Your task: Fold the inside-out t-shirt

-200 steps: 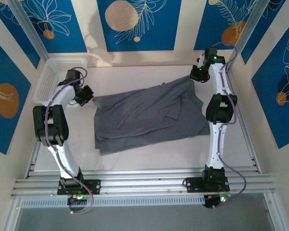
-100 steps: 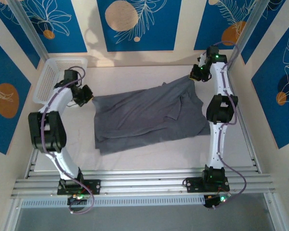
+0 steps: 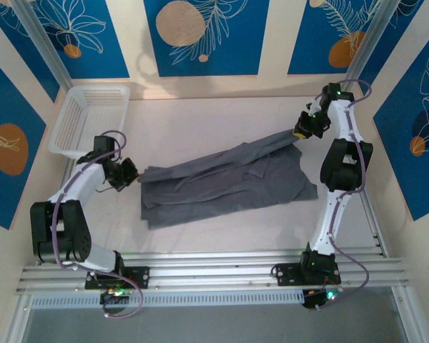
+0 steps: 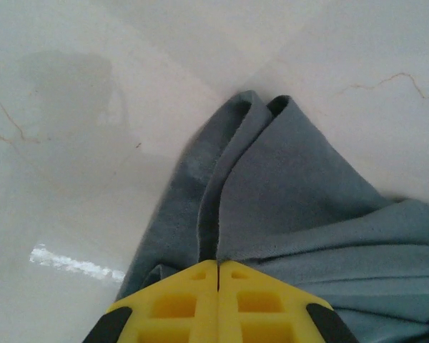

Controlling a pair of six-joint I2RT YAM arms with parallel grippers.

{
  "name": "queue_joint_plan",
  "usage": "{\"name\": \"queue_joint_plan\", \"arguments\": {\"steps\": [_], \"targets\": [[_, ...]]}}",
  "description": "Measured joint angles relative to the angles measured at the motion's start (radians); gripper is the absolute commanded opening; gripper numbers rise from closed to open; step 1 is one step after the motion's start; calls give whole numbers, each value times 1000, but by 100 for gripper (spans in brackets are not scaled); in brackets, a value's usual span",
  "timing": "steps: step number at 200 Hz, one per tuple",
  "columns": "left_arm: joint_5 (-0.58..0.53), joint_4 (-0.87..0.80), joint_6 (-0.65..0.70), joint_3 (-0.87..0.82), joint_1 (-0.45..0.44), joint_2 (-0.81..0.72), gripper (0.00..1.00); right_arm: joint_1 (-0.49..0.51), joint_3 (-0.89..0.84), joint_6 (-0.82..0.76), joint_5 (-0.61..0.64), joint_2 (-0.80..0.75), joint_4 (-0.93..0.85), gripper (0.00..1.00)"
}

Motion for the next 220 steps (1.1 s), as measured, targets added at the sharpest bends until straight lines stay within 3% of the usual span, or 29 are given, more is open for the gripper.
{"name": "queue_joint_plan", "arguments": {"steps": [32, 68, 101, 124, 146, 168, 220], "targets": [[0, 18, 2, 0, 0, -14, 0, 37, -79, 14, 16, -30, 68, 3], [0, 73, -2, -62, 0, -46, 0, 22, -359, 107, 59, -117, 186, 19], [31, 115, -11, -168, -3, -32, 27, -16, -464, 169, 113, -136, 230, 45], [25, 122, -18, -190, -6, -109, 45, -32, -463, 182, 129, -208, 248, 48], [10, 155, -13, -190, -10, -238, 47, -29, -382, 184, 128, -258, 252, 50], [-1, 189, -7, -183, -41, -285, 47, 10, -228, 180, 128, -214, 244, 53], [-20, 196, 26, -161, -185, -253, 49, 130, 249, 149, 205, 169, 126, 57]]}}
